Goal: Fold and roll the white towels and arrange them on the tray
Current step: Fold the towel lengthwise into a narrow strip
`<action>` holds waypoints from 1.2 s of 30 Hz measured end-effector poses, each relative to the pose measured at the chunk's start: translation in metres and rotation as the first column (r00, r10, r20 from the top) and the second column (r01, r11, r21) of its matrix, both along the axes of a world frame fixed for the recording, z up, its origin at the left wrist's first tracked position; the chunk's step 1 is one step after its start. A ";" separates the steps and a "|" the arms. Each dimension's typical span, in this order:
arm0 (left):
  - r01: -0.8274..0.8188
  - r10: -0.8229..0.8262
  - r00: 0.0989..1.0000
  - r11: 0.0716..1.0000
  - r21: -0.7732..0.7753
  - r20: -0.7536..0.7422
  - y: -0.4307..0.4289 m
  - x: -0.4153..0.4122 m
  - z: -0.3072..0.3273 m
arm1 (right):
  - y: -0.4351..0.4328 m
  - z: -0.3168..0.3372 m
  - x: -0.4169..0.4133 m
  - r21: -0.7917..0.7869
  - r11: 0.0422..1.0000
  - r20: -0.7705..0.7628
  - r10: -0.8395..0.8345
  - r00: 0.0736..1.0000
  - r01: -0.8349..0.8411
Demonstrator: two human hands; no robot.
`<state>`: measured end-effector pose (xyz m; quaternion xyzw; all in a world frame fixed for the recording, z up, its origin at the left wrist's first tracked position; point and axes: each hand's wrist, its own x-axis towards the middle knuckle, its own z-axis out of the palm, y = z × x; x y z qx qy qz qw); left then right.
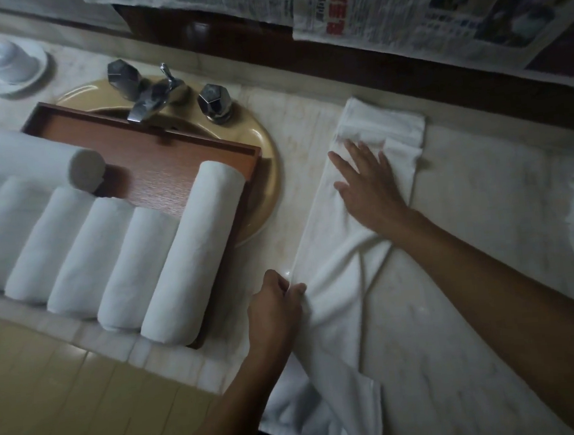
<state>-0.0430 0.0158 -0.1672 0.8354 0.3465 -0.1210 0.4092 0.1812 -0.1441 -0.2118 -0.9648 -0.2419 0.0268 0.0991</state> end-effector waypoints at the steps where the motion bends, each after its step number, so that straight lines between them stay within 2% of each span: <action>1: 0.003 -0.003 1.000 1.000 0.006 0.000 0.000 0.000 0.000 | 0.005 0.002 -0.012 0.029 1.000 -0.020 -0.004 1.000 0.004; 2: 0.003 -0.003 1.000 1.000 0.014 -0.004 0.001 0.000 0.001 | 0.009 0.004 -0.024 0.027 1.000 -0.071 0.008 0.997 -0.006; 5: 0.014 -0.014 1.000 1.000 -0.022 -0.018 0.001 0.001 0.001 | 0.011 -0.002 -0.048 -0.110 0.992 -0.214 0.036 0.976 -0.061; 7: -0.018 0.010 0.999 0.978 -0.208 -0.038 0.001 0.000 0.004 | 0.007 -0.004 -0.040 -0.149 0.986 -0.205 0.037 0.978 -0.069; 9: -0.145 0.109 0.989 0.848 -0.510 -0.100 0.002 0.002 0.009 | 0.007 -0.003 -0.019 -0.172 0.983 -0.222 0.032 0.975 -0.071; 10: -0.190 0.132 0.981 0.774 -0.605 -0.138 0.003 0.004 0.013 | 0.007 -0.001 -0.008 -0.182 0.981 -0.241 0.029 0.970 -0.075; 11: -0.198 0.126 0.980 0.746 -0.636 -0.157 0.005 0.005 0.016 | 0.007 0.000 0.001 -0.191 0.979 -0.254 0.027 0.967 -0.077; 13: -0.141 0.073 0.988 0.799 -0.585 -0.138 0.008 0.005 0.021 | 0.004 0.000 0.016 -0.201 0.977 -0.263 0.023 0.964 -0.078; 16: -0.027 -0.005 0.997 0.904 -0.426 -0.074 0.017 -0.002 0.014 | -0.001 0.000 0.025 -0.211 0.974 -0.277 0.020 0.961 -0.081; 21: 0.056 -0.065 0.997 0.980 -0.192 -0.039 0.028 -0.015 0.005 | 0.001 0.002 0.024 -0.204 0.976 -0.254 0.026 0.967 -0.080; 24: 0.115 -0.119 0.991 0.991 -0.064 -0.058 0.030 -0.020 0.001 | 0.000 0.001 0.024 -0.203 0.976 -0.257 0.028 0.966 -0.083; 28: 0.150 -0.149 0.985 0.989 0.001 -0.089 0.030 -0.018 -0.006 | 0.002 0.004 0.024 -0.213 0.974 -0.262 0.024 0.965 -0.082; 30: 0.181 -0.177 0.981 0.983 0.042 -0.082 0.032 -0.015 -0.005 | 0.007 0.011 0.017 -0.201 0.979 -0.269 -0.027 0.963 -0.029; 31: 0.195 -0.191 0.979 0.979 0.058 -0.077 0.033 -0.014 -0.004 | 0.010 0.015 0.009 -0.154 0.988 -0.259 -0.063 0.964 0.023; 33: 0.220 -0.215 0.974 0.974 0.063 -0.069 0.039 -0.011 -0.005 | 0.012 0.026 -0.025 0.047 0.992 -0.192 -0.102 0.976 0.113; 35: 0.257 -0.253 0.965 0.965 0.052 -0.071 0.044 -0.008 -0.008 | 0.008 0.038 -0.076 0.299 0.943 -0.076 -0.129 0.989 0.146; 36: 0.279 -0.275 0.959 0.959 0.050 -0.075 0.047 -0.007 -0.009 | 0.004 0.044 -0.106 0.369 0.910 -0.059 -0.181 0.982 0.190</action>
